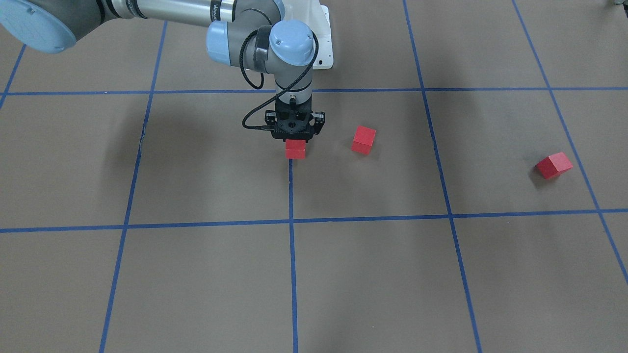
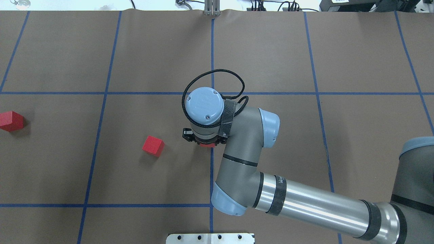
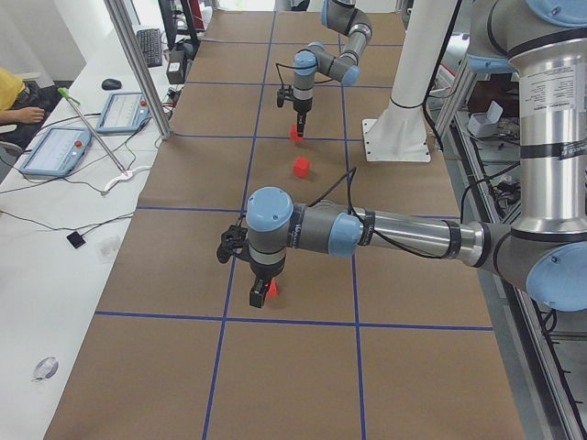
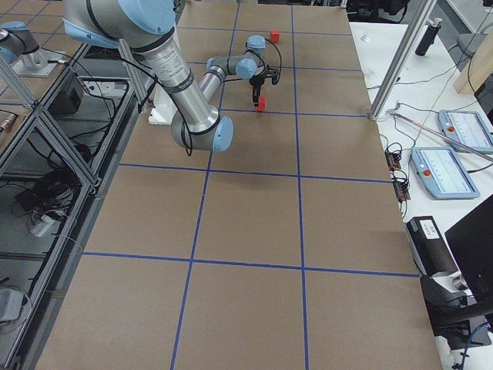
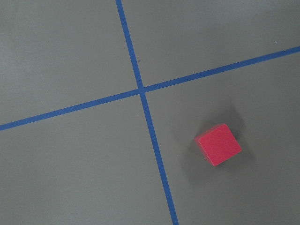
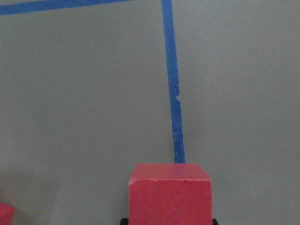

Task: Form red blocks into L shape at center
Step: 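Carry the red cube with the right gripper to the table center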

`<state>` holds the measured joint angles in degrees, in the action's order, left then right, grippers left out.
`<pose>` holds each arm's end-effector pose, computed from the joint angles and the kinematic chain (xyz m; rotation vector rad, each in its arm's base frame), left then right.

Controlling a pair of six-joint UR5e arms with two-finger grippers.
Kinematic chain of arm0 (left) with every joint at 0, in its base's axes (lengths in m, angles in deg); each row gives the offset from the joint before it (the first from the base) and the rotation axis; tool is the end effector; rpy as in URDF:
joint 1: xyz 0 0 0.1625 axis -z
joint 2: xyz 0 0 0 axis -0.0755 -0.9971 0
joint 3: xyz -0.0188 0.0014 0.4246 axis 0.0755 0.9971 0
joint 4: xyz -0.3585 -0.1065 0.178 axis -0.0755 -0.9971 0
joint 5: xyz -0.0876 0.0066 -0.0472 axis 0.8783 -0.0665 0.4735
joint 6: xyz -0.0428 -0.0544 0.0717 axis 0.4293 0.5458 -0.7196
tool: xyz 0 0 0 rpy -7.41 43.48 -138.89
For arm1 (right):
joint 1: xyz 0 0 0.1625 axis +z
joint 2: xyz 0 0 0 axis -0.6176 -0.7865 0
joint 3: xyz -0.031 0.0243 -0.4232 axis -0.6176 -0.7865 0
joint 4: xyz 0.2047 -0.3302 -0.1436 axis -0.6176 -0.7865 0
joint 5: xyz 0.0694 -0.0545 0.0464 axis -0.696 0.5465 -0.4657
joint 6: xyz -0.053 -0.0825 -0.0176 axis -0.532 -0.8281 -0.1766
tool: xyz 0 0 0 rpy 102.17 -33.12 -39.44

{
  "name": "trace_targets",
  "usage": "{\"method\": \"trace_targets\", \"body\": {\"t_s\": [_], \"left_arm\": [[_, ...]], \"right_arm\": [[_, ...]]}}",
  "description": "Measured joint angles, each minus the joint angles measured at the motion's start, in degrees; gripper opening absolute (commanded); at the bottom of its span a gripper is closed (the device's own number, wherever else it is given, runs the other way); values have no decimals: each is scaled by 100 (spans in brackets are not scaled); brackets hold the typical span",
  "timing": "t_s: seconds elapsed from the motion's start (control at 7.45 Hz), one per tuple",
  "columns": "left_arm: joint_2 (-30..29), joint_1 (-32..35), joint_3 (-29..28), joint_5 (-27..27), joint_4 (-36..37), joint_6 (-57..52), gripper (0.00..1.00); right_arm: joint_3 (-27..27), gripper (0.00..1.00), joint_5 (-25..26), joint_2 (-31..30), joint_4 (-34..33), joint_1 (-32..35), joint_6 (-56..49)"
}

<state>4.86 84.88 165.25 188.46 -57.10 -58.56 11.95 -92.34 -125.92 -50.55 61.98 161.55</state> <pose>-0.0584 -0.4450 0.5887 0.1999 0.7511 0.2041 -0.6308 -0.3984 0.1698 0.0186 -0.7851 0.0886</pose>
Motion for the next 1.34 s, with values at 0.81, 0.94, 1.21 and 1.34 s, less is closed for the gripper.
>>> {"method": "trace_targets", "body": {"t_s": [0.81, 0.94, 1.21, 1.34], "left_arm": [[37, 0, -2, 1, 1, 0, 100], [40, 0, -2, 1, 3, 0, 100], [41, 0, -2, 1, 0, 0, 100], [42, 0, -2, 1, 0, 0, 100]], "right_arm": [[56, 72, 32, -145, 41, -3, -180], [54, 84, 32, -151, 47, -3, -214], [50, 99, 34, -154, 58, -2, -237], [70, 99, 36, -146, 58, 8, -242]]}}
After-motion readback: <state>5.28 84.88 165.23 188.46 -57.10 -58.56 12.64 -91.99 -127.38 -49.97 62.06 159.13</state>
